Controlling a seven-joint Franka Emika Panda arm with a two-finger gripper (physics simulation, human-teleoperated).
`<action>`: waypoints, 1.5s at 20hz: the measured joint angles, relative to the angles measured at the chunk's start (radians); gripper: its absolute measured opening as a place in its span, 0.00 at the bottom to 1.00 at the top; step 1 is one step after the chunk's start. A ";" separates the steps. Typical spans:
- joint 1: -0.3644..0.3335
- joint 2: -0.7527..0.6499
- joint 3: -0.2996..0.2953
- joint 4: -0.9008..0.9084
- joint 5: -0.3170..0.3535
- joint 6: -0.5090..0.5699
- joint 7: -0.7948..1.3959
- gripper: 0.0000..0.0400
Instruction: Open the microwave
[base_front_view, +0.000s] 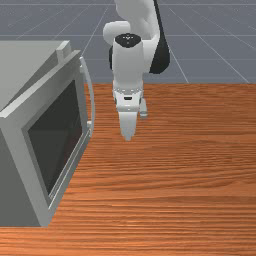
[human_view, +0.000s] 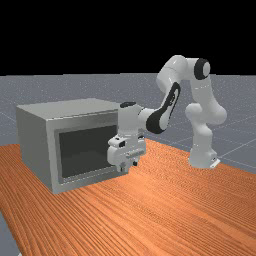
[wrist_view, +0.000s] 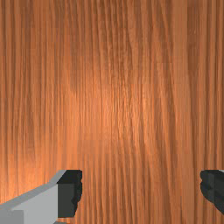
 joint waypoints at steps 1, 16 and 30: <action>0.000 0.000 0.000 0.000 0.000 0.000 0.000 0.62; -0.018 -0.381 -0.113 -0.049 0.096 -0.454 1.414 0.01; -0.120 -0.509 -0.212 -0.039 -0.008 -0.369 1.438 0.00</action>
